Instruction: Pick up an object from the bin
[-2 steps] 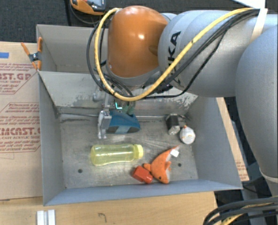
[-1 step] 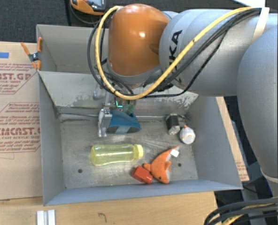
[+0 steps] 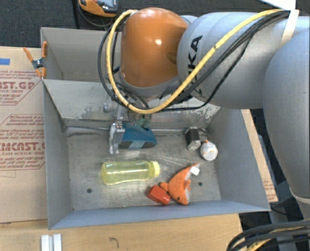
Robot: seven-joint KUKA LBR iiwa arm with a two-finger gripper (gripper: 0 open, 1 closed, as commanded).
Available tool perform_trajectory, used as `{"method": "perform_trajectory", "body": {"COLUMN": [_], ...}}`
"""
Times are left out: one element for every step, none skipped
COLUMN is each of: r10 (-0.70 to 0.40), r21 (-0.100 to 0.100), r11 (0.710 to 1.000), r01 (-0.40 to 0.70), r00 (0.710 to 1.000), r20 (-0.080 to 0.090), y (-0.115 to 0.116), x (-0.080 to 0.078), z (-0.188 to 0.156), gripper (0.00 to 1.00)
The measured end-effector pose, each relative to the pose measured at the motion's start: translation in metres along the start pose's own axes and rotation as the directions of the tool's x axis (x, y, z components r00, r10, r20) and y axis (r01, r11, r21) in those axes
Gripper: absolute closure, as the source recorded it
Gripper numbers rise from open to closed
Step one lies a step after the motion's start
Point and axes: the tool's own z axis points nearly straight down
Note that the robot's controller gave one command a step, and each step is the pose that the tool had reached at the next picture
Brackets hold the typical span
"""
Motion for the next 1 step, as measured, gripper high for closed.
{"method": "perform_trajectory", "body": {"r10": [-0.201], "r21": [0.002], "r11": [0.980], "r01": [0.201], "r00": [0.980], "r20": [-0.006], "y": [-0.0030], "x": [0.0114], "z": [0.0451], "gripper": [0.00]}}
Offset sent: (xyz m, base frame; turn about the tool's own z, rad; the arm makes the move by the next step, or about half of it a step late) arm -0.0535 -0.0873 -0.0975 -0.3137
